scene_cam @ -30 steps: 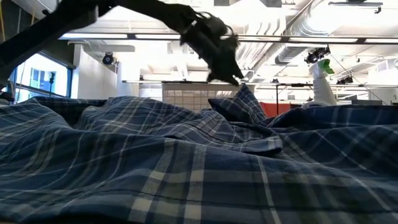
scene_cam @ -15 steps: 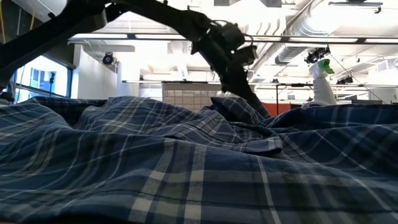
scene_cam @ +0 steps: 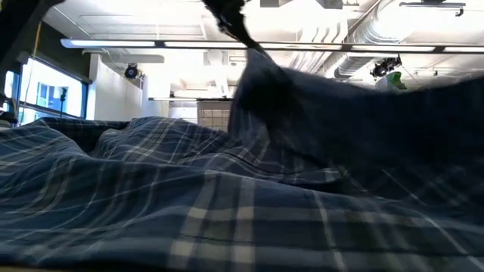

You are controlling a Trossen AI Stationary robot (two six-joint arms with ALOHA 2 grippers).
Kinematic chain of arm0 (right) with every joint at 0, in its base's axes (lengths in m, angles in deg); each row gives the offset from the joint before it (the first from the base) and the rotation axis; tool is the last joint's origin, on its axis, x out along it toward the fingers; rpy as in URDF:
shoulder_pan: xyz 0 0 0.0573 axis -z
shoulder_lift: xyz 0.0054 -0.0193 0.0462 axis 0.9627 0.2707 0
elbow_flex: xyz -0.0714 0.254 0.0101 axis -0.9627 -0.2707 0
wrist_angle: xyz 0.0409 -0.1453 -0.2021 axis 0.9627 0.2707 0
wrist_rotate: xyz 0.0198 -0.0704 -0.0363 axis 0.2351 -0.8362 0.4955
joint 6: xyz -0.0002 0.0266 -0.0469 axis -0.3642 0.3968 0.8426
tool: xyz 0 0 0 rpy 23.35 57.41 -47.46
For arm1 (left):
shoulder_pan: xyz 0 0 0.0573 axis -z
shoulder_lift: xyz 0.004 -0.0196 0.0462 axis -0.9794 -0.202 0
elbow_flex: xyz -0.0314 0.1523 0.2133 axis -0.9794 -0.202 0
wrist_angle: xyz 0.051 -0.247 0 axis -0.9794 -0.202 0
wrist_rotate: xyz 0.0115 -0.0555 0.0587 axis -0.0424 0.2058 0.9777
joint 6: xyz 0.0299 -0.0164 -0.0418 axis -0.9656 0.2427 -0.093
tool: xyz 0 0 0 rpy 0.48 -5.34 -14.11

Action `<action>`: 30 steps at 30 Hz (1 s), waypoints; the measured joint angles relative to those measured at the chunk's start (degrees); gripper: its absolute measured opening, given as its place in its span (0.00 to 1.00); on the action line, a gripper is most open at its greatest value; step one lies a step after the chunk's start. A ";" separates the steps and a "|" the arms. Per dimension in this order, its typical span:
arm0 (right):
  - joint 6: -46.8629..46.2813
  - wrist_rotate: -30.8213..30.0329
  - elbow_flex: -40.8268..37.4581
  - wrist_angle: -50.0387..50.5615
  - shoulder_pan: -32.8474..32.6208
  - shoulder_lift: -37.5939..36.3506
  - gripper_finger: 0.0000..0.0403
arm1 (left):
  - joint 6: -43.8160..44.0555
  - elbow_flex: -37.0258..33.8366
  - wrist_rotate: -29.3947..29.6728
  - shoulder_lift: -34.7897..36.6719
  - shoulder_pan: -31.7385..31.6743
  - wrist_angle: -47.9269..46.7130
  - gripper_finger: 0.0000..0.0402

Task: Fold Laundry from Bin
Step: Fold the checkered blue polo

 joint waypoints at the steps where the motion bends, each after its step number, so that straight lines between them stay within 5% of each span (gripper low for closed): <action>1: 0.95 -0.02 0.00 -0.27 0.51 0.00 0.00 | 0.12 0.01 0.00 0.35 -1.46 -0.59 0.00; 11: 13.76 -0.42 0.00 -7.92 4.58 0.00 0.00 | 0.10 -0.08 -2.90 -4.73 -12.17 -9.27 0.00; 19: 11.80 3.81 0.00 -10.21 4.63 -0.82 0.00 | -0.53 -0.08 -5.27 -7.82 -11.04 -8.32 0.00; 25: 2.97 4.76 0.00 6.17 -0.06 -7.16 0.00 | 1.79 -0.10 -8.20 -7.82 -7.03 0.65 0.00; 30: -6.03 4.07 0.00 23.63 -6.80 -14.99 0.00 | 11.44 -0.04 -13.27 -9.62 -3.96 17.84 0.00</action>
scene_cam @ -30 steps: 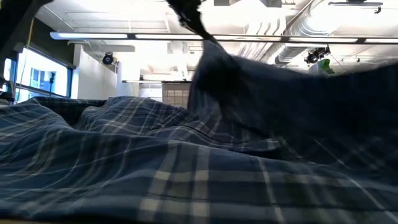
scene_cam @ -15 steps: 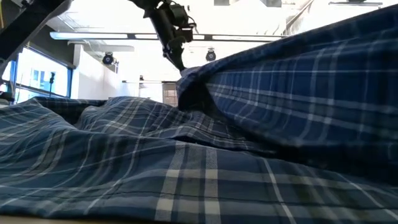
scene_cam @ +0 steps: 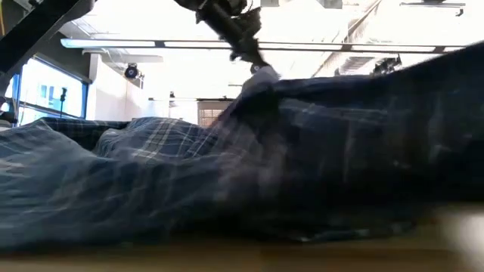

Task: Fold Laundry from Bin
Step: Fold the checkered blue polo

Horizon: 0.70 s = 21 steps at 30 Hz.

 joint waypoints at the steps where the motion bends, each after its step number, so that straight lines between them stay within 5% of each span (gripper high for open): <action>1: -1.52 0.17 0.00 3.00 -1.50 -1.55 0.00 | 2.61 0.62 -1.38 -0.90 0.46 3.14 0.00; 6: -3.95 9.41 0.00 13.07 -7.73 -8.15 0.00 | 12.16 9.80 -6.88 -8.11 1.19 9.28 0.00; 10: -5.55 17.00 1.34 16.37 -13.00 -10.65 0.00 | 17.73 7.19 -9.95 -8.25 1.43 16.39 0.00; 14: -6.53 21.50 6.51 20.54 -16.79 -9.56 0.00 | 18.51 9.54 -10.20 -8.26 1.47 12.37 0.00; 21: -2.78 9.62 7.82 17.68 -13.07 -5.83 0.00 | 8.63 9.41 -2.93 -5.44 -0.58 -6.97 0.00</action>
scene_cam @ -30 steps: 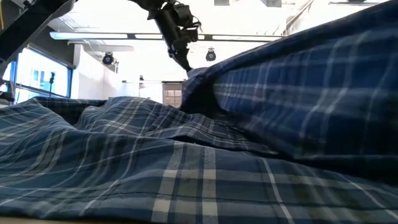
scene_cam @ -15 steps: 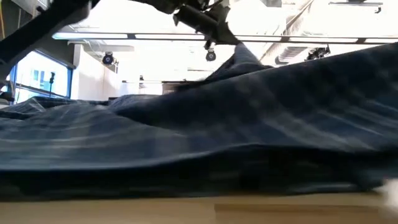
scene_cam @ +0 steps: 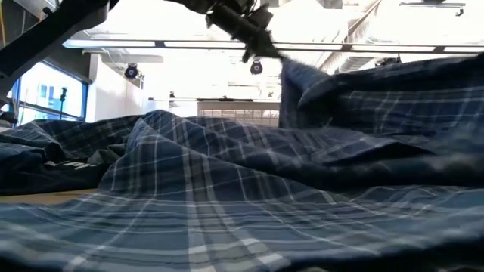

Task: Fold Laundry from Bin
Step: Fold the checkered blue polo

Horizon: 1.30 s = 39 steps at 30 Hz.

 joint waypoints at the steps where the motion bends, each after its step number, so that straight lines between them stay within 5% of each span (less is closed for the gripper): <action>1: 0.28 -0.98 -0.93 -1.97 0.91 0.64 0.00 | -2.48 0.02 2.77 0.02 -0.52 -3.55 0.00; 7: 2.95 -6.75 -6.92 -18.96 7.37 6.98 0.00 | -11.42 -0.13 13.12 -0.57 -4.00 -19.14 0.00; 14: 7.42 -4.73 -8.07 -29.62 14.83 18.16 0.00 | -12.68 -1.95 13.05 -0.94 -8.40 -19.79 0.00; 23: 13.67 -5.50 -8.06 -50.12 21.18 28.99 0.00 | -14.93 -9.01 12.04 -1.20 -6.78 -20.11 0.00; 27: 12.87 -3.46 -8.06 -50.39 22.92 29.85 0.01 | -8.16 -8.96 7.92 -1.16 -4.84 -14.91 0.01; 31: 10.84 -0.82 -8.06 -49.61 22.82 29.31 0.10 | -2.94 -9.07 1.50 -1.90 -3.34 -13.70 0.07; 39: 0.00 1.01 -8.06 -50.35 15.97 29.08 0.39 | 9.42 -9.29 1.14 -8.39 -1.35 -13.93 0.32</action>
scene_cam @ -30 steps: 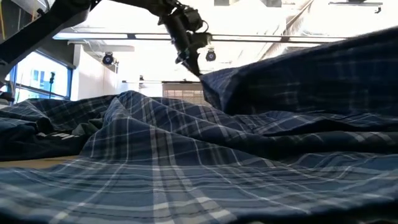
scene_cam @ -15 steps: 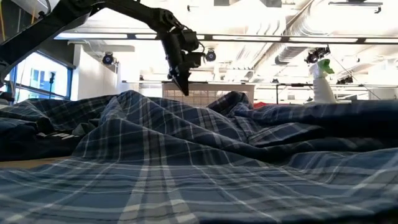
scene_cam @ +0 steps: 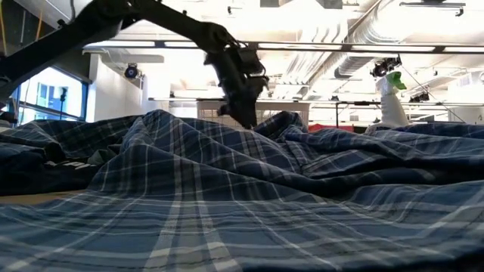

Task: Fold Laundry from Bin
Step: Fold the checkered blue polo

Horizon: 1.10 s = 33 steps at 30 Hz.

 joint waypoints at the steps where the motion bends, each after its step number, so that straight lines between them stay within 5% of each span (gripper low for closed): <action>1: -0.17 0.67 0.00 -0.87 -0.63 0.00 0.42 | 1.98 0.00 -0.14 -0.78 0.14 -0.06 0.35; 6: -0.51 2.26 0.00 -2.99 -1.46 0.00 0.47 | 5.98 -0.02 -0.82 -3.95 0.53 0.67 0.42; 13: 0.12 -0.36 0.00 -3.09 -0.87 0.00 0.46 | 6.16 0.00 -2.71 -6.73 1.30 3.60 0.38; 17: 0.35 -1.43 0.00 -3.00 -0.86 0.00 0.44 | 4.95 0.32 -8.45 -7.86 2.20 6.51 0.29; 21: 0.39 -1.79 0.00 -2.58 -0.86 0.00 0.41 | -0.50 0.22 -9.04 -7.49 2.53 7.40 0.08; 26: 0.70 -1.99 0.00 -2.03 -0.86 0.00 0.31 | -4.30 0.28 -2.80 -2.83 2.77 10.67 0.01; 33: 2.07 -3.14 0.00 1.78 -0.86 0.00 0.06 | -9.22 0.28 3.46 2.11 1.35 14.03 0.00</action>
